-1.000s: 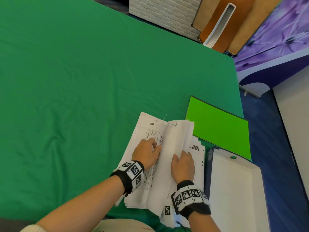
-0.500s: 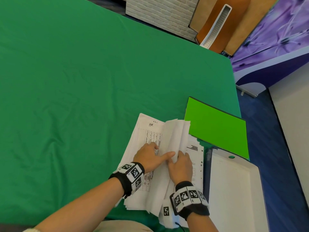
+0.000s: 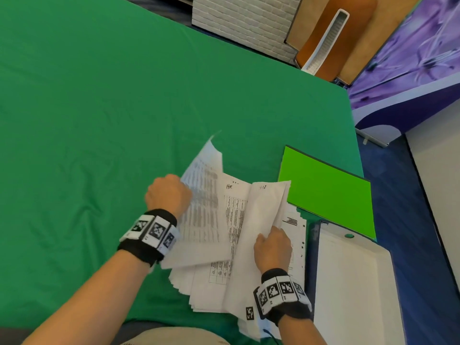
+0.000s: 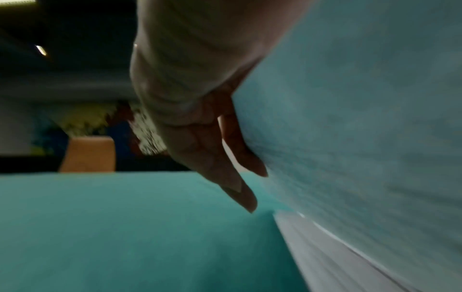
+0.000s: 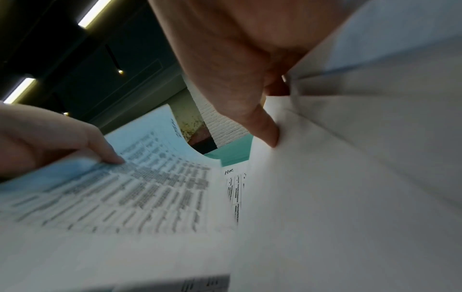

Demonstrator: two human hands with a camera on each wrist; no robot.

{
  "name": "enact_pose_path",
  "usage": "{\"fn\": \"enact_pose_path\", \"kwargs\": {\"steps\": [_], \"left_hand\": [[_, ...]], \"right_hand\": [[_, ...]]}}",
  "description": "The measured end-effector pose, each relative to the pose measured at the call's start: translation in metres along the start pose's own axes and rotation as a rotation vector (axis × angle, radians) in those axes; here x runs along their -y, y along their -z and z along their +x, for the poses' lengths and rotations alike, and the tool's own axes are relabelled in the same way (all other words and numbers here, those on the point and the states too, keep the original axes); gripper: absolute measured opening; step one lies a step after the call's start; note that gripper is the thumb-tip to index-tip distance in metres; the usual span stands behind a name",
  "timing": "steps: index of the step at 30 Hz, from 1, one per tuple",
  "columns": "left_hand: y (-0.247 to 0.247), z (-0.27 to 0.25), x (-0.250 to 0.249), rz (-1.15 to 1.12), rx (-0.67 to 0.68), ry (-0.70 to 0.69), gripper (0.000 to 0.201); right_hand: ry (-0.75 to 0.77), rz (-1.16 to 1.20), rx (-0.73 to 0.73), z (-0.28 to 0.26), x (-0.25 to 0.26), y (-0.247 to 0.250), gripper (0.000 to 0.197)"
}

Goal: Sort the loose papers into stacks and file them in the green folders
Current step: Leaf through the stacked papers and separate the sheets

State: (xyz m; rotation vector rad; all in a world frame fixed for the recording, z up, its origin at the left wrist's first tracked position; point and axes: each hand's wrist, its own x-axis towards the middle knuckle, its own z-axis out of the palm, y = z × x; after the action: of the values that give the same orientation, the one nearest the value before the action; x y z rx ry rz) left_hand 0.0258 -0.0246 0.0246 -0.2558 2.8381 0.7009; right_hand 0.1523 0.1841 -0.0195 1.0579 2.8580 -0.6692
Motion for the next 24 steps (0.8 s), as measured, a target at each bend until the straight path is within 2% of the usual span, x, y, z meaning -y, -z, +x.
{"fn": "enact_pose_path", "kwargs": {"steps": [2, 5, 8, 13, 17, 21, 24], "left_hand": [[0.029, 0.008, 0.006, -0.048, -0.094, 0.001, 0.034], [0.064, 0.011, 0.005, -0.141, -0.179, -0.018, 0.031], [0.082, 0.009, 0.001, -0.199, -0.273, -0.061, 0.034], [0.091, 0.003, -0.005, -0.259, -0.338, -0.118, 0.041], [0.095, 0.000, -0.011, -0.279, -0.360, -0.116, 0.040], [0.098, -0.004, -0.018, -0.283, -0.356, -0.121, 0.042], [0.099, -0.007, -0.020, -0.282, -0.369, -0.128, 0.043]], "right_hand": [[0.042, -0.021, 0.012, -0.001, 0.004, -0.001, 0.030], [0.124, -0.070, 0.077, -0.005, 0.013, -0.005, 0.046], [0.132, -0.019, 0.135, -0.010, 0.021, -0.009, 0.055], [0.190, -0.050, 0.140, -0.007, 0.012, -0.015, 0.038], [0.179, 0.083, 0.143, -0.008, 0.009, -0.012, 0.038], [0.231, 0.032, 0.148, -0.006, 0.005, -0.014, 0.034], [0.224, 0.072, 0.179, -0.005, 0.004, -0.013, 0.039]]}}
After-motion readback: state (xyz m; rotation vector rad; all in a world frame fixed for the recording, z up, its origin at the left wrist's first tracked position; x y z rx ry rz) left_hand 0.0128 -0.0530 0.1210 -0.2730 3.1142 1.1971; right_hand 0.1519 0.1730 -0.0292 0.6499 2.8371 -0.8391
